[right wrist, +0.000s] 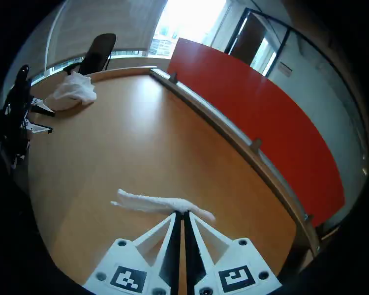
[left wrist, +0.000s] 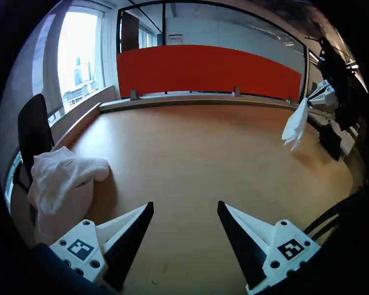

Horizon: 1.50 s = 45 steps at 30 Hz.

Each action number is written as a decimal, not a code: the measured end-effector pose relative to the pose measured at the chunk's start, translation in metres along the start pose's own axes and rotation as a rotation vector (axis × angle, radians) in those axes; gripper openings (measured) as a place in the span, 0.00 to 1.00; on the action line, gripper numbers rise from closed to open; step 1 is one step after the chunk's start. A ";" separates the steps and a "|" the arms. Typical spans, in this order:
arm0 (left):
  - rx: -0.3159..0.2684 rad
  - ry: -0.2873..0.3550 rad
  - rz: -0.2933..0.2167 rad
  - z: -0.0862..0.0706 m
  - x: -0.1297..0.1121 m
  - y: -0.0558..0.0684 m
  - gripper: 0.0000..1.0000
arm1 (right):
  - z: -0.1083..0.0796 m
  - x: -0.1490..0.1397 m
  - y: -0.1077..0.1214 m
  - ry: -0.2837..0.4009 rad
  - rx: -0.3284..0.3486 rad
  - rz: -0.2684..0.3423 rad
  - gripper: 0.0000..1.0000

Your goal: Fold towel

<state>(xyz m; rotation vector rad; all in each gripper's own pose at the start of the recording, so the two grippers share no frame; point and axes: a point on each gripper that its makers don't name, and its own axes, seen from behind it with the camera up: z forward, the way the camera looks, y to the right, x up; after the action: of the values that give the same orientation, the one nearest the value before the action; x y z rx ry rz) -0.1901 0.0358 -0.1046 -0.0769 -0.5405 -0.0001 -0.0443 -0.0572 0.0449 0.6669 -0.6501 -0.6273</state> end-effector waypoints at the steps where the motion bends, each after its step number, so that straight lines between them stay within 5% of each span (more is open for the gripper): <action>1: 0.001 -0.001 0.000 0.000 0.000 0.000 0.96 | -0.001 -0.003 0.004 -0.004 -0.003 0.003 0.04; 45: 0.038 -0.036 0.017 0.005 0.002 0.003 0.96 | -0.044 -0.117 0.141 -0.163 -0.099 0.082 0.04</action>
<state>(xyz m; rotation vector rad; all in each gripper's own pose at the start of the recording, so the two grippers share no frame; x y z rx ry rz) -0.1904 0.0394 -0.0996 -0.0441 -0.5754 0.0279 -0.0434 0.1279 0.0802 0.4980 -0.7885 -0.6375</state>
